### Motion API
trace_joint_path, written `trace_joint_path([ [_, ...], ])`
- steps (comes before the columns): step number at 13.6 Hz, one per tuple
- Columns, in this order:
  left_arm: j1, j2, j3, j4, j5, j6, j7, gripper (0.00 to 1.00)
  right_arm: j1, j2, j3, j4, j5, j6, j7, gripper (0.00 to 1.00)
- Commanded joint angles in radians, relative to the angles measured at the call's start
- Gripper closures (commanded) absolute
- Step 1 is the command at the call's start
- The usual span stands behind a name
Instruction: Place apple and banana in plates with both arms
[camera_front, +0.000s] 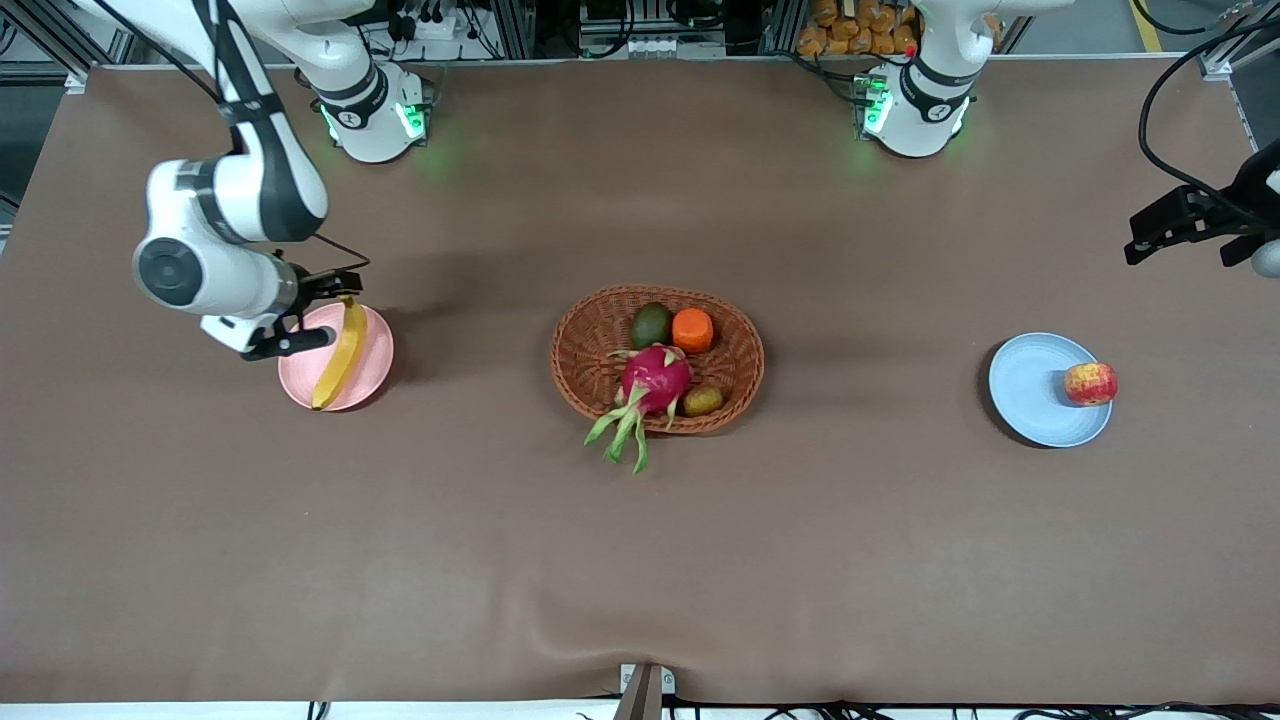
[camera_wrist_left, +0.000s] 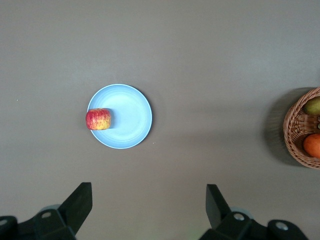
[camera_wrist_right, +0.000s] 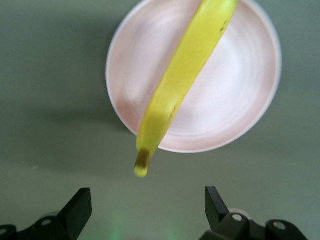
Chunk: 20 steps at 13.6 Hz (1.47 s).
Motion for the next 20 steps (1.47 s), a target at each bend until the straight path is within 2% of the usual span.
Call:
trace_joint_path([
  [1,-0.001,0.004,-0.001,0.009,0.002,0.003,0.001,0.00,-0.010,-0.004,0.002,0.284,-0.007,-0.245,0.001,0.00],
  [4,-0.002,0.004,-0.001,0.009,0.001,0.003,0.001,0.00,-0.028,0.000,0.001,0.499,-0.005,-0.338,0.000,0.00],
  [8,-0.004,0.004,-0.002,0.009,0.001,0.003,0.001,0.00,-0.055,0.011,-0.001,0.673,0.001,-0.347,-0.005,0.00],
  [12,-0.004,0.004,-0.002,0.009,0.001,0.003,0.002,0.00,-0.058,0.011,-0.002,0.724,-0.015,-0.371,-0.002,0.00],
  [15,-0.004,0.004,-0.002,0.007,0.001,0.003,0.002,0.00,-0.107,0.011,-0.001,0.787,-0.007,-0.442,-0.002,0.00],
  [20,-0.002,0.004,-0.005,0.007,0.001,0.003,0.002,0.00,-0.091,-0.006,0.007,0.794,-0.005,-0.488,0.001,0.00],
])
